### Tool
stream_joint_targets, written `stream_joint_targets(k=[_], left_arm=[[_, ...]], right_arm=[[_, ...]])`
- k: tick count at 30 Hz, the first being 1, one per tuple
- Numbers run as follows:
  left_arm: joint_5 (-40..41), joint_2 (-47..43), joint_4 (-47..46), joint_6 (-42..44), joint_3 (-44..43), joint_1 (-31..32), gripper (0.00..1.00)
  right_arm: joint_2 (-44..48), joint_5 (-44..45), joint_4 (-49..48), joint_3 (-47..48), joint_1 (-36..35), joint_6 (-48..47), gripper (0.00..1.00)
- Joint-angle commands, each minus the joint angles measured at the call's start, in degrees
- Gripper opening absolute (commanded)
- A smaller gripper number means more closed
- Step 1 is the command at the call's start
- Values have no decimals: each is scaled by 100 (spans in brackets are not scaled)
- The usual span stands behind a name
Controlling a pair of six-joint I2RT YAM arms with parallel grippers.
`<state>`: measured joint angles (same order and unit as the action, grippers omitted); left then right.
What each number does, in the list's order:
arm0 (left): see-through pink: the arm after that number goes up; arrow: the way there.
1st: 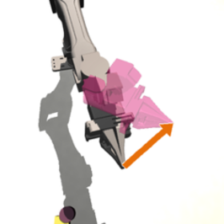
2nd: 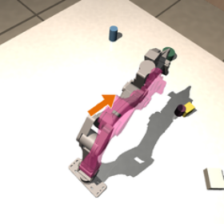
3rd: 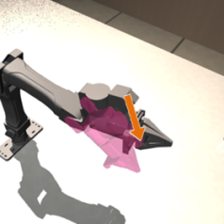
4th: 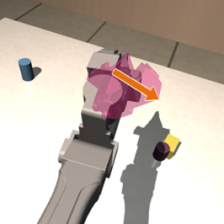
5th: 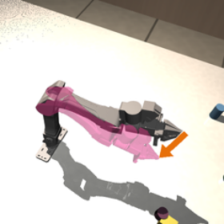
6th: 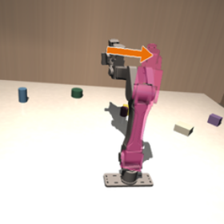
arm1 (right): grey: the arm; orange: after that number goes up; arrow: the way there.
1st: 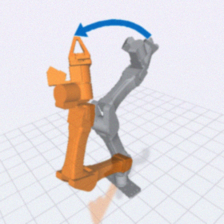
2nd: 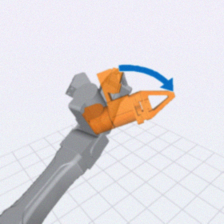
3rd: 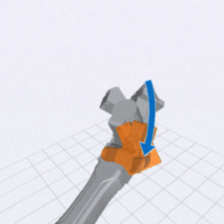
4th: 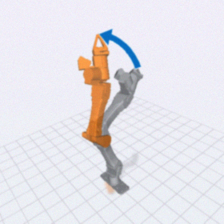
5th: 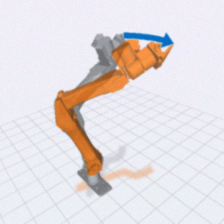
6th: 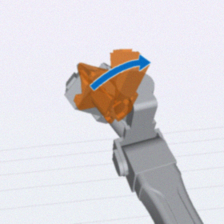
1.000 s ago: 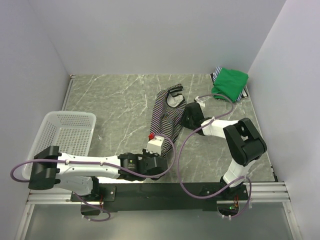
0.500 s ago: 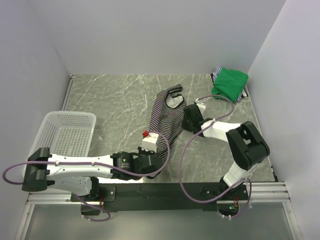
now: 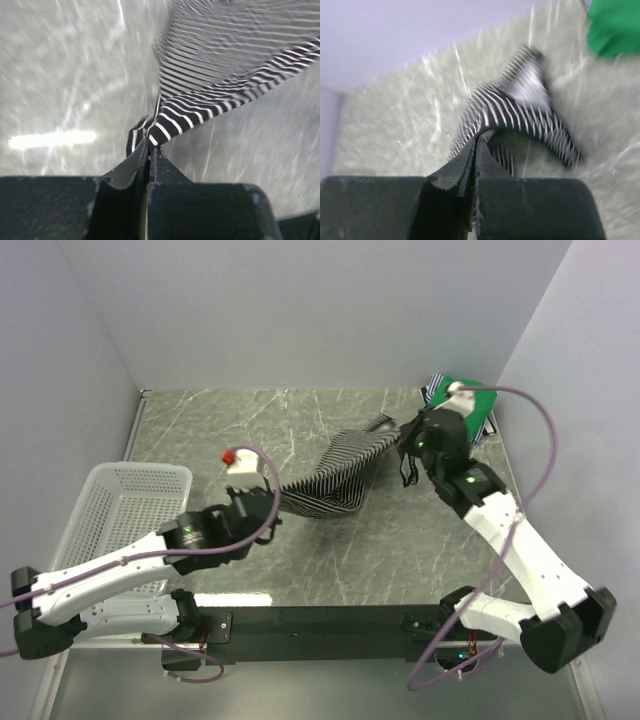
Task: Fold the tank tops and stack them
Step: Flatten the tank top out
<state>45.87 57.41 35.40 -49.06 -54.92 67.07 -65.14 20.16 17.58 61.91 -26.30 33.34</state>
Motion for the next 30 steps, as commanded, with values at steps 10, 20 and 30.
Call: stream_joint_targets(k=[10,20,30], left_arm=[[397,-485,-1200,2137,-1653,-484,1],[-463,314,-2694,2770,-2066,-2009,1],[-2697,1826,-2302,2611,-4683,-4342,1]], right_arm=[[661,269,922,2131,117,-1022,0],[-706,-1258,142,2720,1030,-1032,0],[-3583,-2869,526,6717,1233,-961,0]])
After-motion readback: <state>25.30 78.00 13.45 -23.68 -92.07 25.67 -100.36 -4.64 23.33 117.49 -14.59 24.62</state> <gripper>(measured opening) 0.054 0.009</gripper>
